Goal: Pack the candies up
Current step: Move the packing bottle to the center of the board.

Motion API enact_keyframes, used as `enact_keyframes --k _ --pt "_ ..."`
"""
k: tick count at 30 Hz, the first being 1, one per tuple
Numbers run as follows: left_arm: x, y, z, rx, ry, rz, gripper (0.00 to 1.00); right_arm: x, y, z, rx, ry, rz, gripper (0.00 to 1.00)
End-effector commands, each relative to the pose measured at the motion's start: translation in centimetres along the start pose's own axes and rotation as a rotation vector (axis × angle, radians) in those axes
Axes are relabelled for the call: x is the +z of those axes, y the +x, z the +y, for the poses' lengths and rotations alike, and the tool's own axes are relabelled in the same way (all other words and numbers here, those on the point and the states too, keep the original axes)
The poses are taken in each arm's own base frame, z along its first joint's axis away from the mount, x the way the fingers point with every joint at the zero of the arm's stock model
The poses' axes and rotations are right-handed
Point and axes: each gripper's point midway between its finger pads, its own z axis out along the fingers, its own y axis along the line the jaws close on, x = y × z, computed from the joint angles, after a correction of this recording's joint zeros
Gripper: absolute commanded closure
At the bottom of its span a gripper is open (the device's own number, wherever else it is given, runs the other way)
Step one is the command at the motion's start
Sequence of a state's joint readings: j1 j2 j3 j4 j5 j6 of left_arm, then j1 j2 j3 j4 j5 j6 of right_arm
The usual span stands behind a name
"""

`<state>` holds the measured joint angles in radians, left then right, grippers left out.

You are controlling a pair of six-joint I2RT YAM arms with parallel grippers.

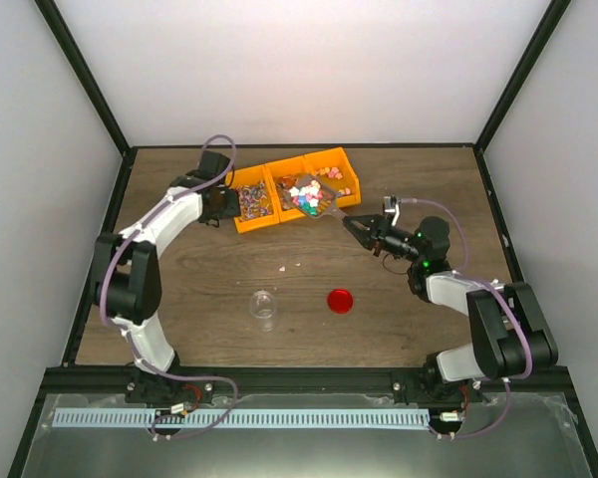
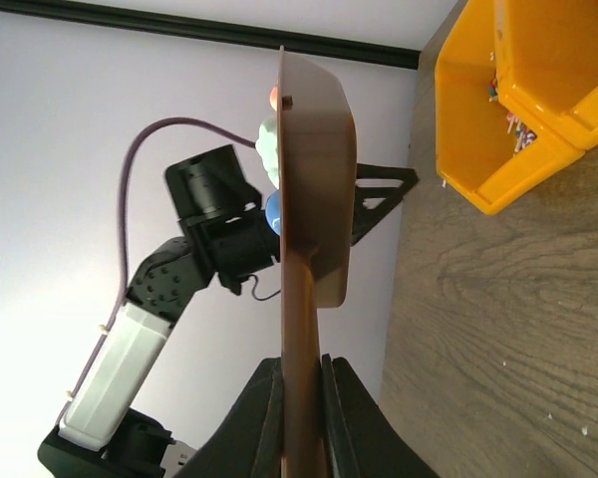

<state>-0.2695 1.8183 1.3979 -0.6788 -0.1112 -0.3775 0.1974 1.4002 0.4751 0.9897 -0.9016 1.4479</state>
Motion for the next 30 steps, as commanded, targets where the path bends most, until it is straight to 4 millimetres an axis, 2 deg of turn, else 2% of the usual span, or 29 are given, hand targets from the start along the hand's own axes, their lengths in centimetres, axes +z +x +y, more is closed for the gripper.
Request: enact_keyframes --k 1,5,10,15,19,23,26,30 --pt "-2.7 3.1 -0.3 0.053 0.043 0.06 0.35 -0.2 0.0 1.3 -0.052 -0.05 0.013 0.99" --pt "-5.2 7.5 -2.3 0.126 0.136 0.13 0.33 0.0 -0.4 1.6 -0.074 -0.045 0.016 0.99" --pt "-9.4 8.3 -3.8 0.212 0.171 0.138 0.34 0.3 -0.9 1.4 -0.073 -0.034 0.01 0.99" --pt "-12.4 9.8 -4.5 0.224 0.246 0.164 0.35 0.6 -1.0 1.0 -0.056 -0.029 0.029 0.99" --pt "-12.7 12.9 -4.2 0.278 0.216 0.212 0.38 1.0 -1.4 1.1 -0.064 -0.018 0.045 0.99" --pt "-13.7 15.0 -5.5 0.309 0.26 0.238 0.43 1.6 -2.2 2.2 -0.108 -0.021 0.054 0.99" --pt "-14.8 15.8 -6.0 0.344 0.247 0.224 0.37 1.9 -2.9 2.4 -0.115 -0.008 0.053 0.99" --pt "-15.5 18.3 -6.8 0.393 0.251 0.249 0.36 1.8 -3.8 2.6 -0.112 -0.01 0.046 0.99"
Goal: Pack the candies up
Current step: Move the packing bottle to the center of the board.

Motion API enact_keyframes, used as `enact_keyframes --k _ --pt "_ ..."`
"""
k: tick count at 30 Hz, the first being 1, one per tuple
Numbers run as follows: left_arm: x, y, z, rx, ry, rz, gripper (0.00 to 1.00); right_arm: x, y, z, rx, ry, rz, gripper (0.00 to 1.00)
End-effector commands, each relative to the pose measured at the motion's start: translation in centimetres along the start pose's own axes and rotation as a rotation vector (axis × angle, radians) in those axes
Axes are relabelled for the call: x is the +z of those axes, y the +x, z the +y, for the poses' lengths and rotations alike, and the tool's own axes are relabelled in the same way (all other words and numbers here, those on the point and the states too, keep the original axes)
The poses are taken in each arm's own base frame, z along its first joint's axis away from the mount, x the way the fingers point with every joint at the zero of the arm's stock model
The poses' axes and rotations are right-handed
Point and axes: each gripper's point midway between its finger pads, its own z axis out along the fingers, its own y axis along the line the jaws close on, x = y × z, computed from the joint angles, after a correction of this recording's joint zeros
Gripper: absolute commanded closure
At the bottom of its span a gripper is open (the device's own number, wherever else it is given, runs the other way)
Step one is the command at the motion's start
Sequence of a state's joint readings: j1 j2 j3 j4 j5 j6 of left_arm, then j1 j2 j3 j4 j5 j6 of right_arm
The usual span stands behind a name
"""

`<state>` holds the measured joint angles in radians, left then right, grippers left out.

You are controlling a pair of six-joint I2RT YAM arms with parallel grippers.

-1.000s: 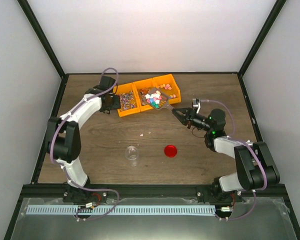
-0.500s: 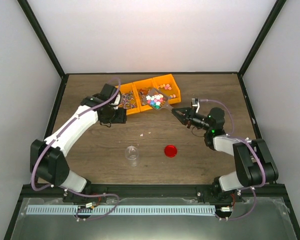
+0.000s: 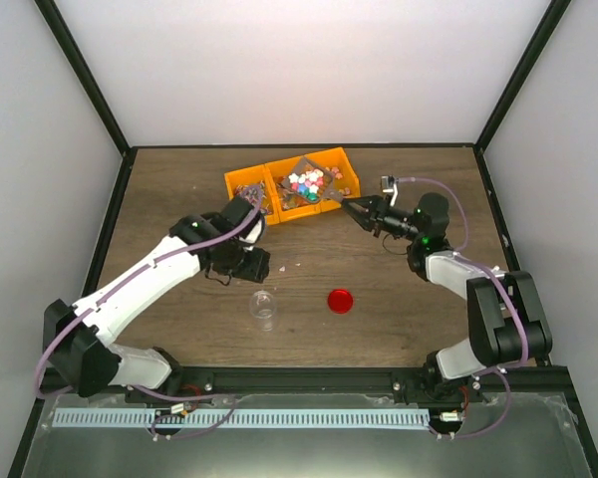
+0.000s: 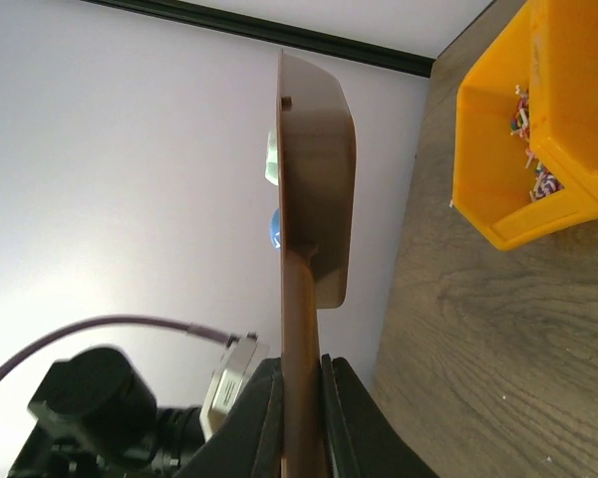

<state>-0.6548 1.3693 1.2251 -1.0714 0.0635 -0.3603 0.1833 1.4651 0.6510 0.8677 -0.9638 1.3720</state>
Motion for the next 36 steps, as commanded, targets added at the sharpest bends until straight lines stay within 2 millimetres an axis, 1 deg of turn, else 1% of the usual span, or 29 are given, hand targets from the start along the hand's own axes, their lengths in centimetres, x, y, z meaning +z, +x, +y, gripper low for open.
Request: enact_keyframes --k 1,3,9,15,19,25,29,36 --pt "-0.4 2.7 -1.2 0.025 -0.008 0.035 0.36 -0.2 -1.7 0.7 -0.045 -0.008 -0.005 0.99" --pt "-0.5 3.4 -1.2 0.045 -0.029 0.045 0.36 -0.5 -2.3 0.7 -0.047 -0.005 -0.011 0.99" --pt "-0.7 4.5 -0.4 0.077 -0.094 0.053 0.39 -1.2 -3.9 0.5 -0.056 -0.001 -0.026 0.99" --pt "-0.4 4.6 -0.1 0.096 -0.132 0.059 0.42 -3.0 -6.6 0.9 -0.078 0.001 -0.079 0.99" --pt "-0.1 4.6 -0.2 0.121 -0.137 0.07 0.43 -3.8 -7.6 1.2 -0.087 0.002 -0.093 0.99" --pt "-0.1 4.9 -0.3 0.165 -0.129 0.093 0.45 -4.5 -7.9 0.6 -0.079 0.012 -0.103 0.99" --pt "0.3 5.4 0.1 0.189 -0.143 0.12 0.45 -4.7 -7.9 0.0 -0.062 0.023 -0.119 0.99" --pt "1.3 6.2 0.4 0.204 -0.15 0.163 0.45 -4.7 -7.6 -0.5 -0.056 0.03 -0.109 0.99"
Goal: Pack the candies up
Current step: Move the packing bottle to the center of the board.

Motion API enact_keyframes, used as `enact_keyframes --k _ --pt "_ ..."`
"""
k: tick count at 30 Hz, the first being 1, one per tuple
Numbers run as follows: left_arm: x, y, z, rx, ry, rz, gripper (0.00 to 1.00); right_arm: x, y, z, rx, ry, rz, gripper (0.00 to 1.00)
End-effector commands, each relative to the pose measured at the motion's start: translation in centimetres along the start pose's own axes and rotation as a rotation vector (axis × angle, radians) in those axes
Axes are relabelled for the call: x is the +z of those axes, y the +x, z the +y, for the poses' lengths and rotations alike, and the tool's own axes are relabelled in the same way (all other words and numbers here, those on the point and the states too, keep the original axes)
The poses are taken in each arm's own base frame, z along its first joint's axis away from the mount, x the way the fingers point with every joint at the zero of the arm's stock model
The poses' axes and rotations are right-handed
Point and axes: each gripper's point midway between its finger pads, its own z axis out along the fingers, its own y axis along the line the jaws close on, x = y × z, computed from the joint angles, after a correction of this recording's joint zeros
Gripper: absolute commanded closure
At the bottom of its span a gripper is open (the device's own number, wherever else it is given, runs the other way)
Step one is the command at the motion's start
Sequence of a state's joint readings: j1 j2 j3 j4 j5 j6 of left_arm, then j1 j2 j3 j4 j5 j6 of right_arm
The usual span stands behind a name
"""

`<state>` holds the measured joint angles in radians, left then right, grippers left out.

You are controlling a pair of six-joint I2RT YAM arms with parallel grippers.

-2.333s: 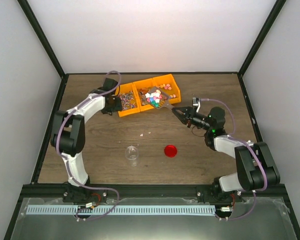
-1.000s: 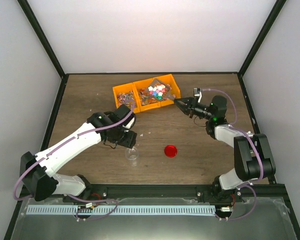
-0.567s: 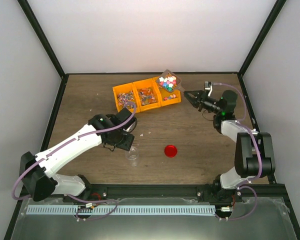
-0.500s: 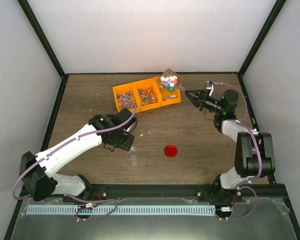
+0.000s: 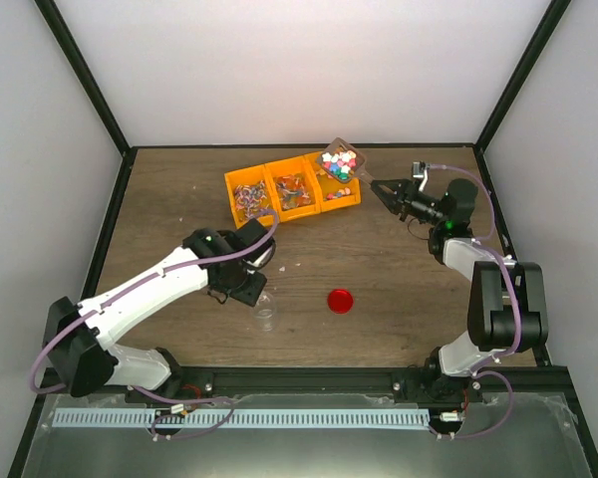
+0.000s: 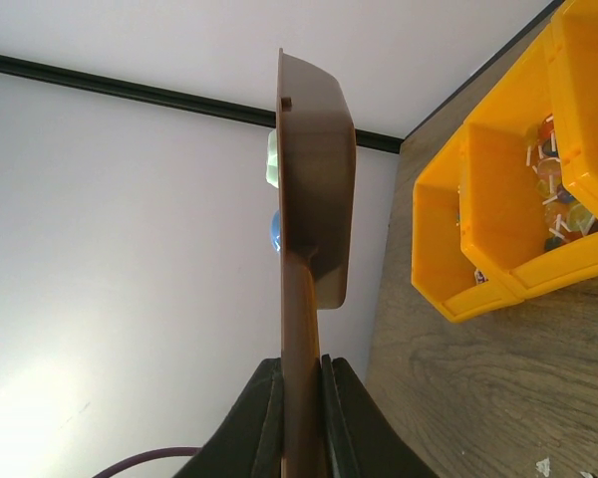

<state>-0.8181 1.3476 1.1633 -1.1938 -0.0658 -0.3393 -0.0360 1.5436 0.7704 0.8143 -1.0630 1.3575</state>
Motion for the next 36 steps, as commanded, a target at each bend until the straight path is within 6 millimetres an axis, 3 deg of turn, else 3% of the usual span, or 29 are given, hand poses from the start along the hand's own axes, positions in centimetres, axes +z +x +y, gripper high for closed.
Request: enact_keyframes --k 1,9,18,30,32,36 --pt "1.0 0.9 0.1 0.029 -0.011 0.052 0.45 -0.3 -0.2 0.3 -0.046 -0.012 0.006 0.99" --pt "2.1 0.2 -0.7 0.038 0.003 0.069 0.46 -0.7 -0.2 0.7 -0.036 -0.052 -0.017 0.99" --pt "3.9 0.1 -1.1 0.054 0.007 0.108 0.46 -1.4 -0.1 -0.1 -0.02 -0.04 -0.019 0.99" --pt "5.7 -1.8 -1.3 0.022 -0.022 0.101 0.46 -2.4 -0.2 -1.0 -0.013 -0.022 -0.023 0.99" --pt "5.8 -2.2 -1.4 0.018 -0.022 0.098 0.5 -2.5 -0.2 -1.0 -0.012 -0.022 -0.02 0.99" --pt "5.6 -2.8 -1.6 0.017 -0.016 0.093 0.77 -2.6 -0.5 -1.0 -0.011 -0.023 -0.021 0.99"
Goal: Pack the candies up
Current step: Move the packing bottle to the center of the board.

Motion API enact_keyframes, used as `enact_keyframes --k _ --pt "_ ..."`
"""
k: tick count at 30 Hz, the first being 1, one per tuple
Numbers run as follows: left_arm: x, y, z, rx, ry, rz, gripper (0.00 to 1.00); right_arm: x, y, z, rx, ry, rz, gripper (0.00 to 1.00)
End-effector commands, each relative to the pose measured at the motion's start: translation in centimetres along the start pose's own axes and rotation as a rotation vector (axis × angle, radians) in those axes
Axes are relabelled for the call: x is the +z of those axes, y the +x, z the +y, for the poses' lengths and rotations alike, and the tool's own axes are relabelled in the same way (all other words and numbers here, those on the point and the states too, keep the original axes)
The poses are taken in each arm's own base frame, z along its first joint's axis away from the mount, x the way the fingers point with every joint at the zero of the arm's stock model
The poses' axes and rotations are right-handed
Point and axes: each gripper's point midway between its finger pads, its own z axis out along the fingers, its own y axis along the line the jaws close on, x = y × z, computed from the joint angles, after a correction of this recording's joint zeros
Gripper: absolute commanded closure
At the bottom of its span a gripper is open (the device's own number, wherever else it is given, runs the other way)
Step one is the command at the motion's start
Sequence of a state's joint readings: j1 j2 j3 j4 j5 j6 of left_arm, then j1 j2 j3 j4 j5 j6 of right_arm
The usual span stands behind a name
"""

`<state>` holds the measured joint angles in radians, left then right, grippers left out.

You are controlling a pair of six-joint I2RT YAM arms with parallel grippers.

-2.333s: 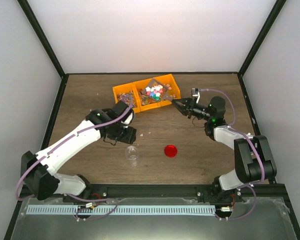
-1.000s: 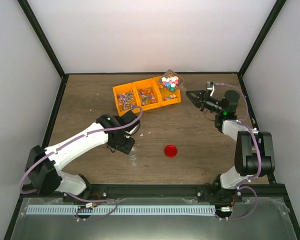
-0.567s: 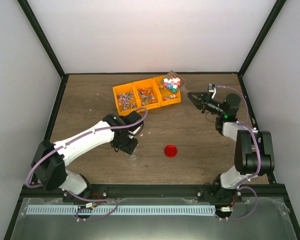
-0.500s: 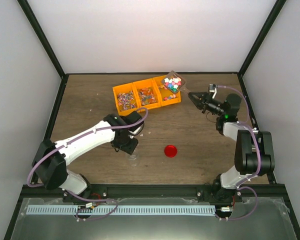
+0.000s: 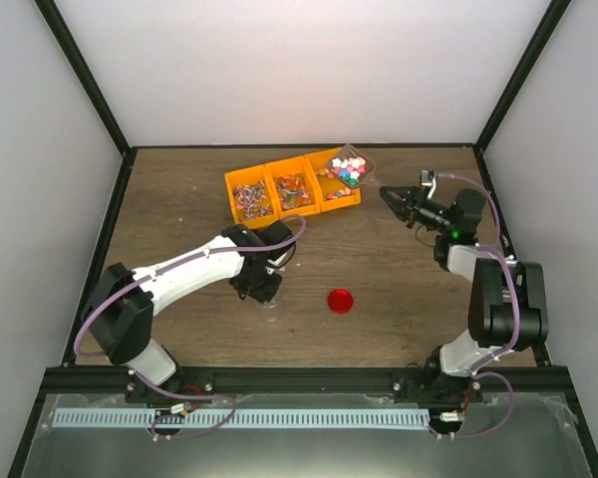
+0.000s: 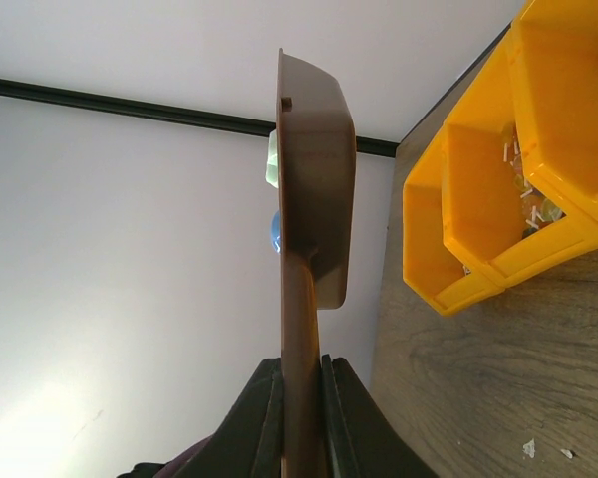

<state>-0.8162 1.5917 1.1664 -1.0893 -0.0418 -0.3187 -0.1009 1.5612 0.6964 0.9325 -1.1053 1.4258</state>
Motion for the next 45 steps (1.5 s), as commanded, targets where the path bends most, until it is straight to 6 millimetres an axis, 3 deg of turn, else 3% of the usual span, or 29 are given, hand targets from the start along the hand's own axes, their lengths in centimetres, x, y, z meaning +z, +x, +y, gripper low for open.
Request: enact_keyframes --k 1,8,12,15,21,29,35,40,45 --pt "-0.9 -1.7 -0.3 -0.009 0.009 -0.046 0.79 -0.4 -0.3 0.6 -0.057 -0.019 0.005 0.99" --pt "-1.1 -4.0 0.4 -0.022 -0.017 -0.071 0.79 -0.7 -0.6 0.5 -0.055 -0.017 0.002 0.99" --pt "-1.1 -6.8 1.7 -0.053 -0.017 -0.104 0.79 -0.8 -1.0 0.8 -0.059 -0.021 -0.002 0.99" --pt "-1.2 -8.6 2.6 -0.078 -0.005 -0.124 0.87 -0.8 -1.1 1.0 -0.06 -0.02 -0.005 0.99" --pt "-0.8 -12.3 3.8 -0.106 -0.007 -0.158 0.85 -0.9 -0.9 1.0 -0.053 -0.02 -0.004 0.99" --pt "-0.7 -16.6 2.5 -0.093 0.061 -0.182 0.88 -0.8 -1.1 0.9 -0.05 -0.014 -0.004 0.99" --pt "-0.2 -16.5 2.5 -0.054 0.052 -0.155 0.87 -0.5 -2.0 1.3 -0.061 -0.022 -0.003 0.99" --pt "-0.5 -16.5 3.3 -0.043 0.003 -0.157 0.74 -0.2 -2.5 1.6 -0.085 -0.009 0.0 0.99" --pt "-1.4 -16.9 4.6 -0.032 -0.071 -0.176 0.74 -0.2 -2.5 1.5 -0.088 0.005 0.006 0.99"
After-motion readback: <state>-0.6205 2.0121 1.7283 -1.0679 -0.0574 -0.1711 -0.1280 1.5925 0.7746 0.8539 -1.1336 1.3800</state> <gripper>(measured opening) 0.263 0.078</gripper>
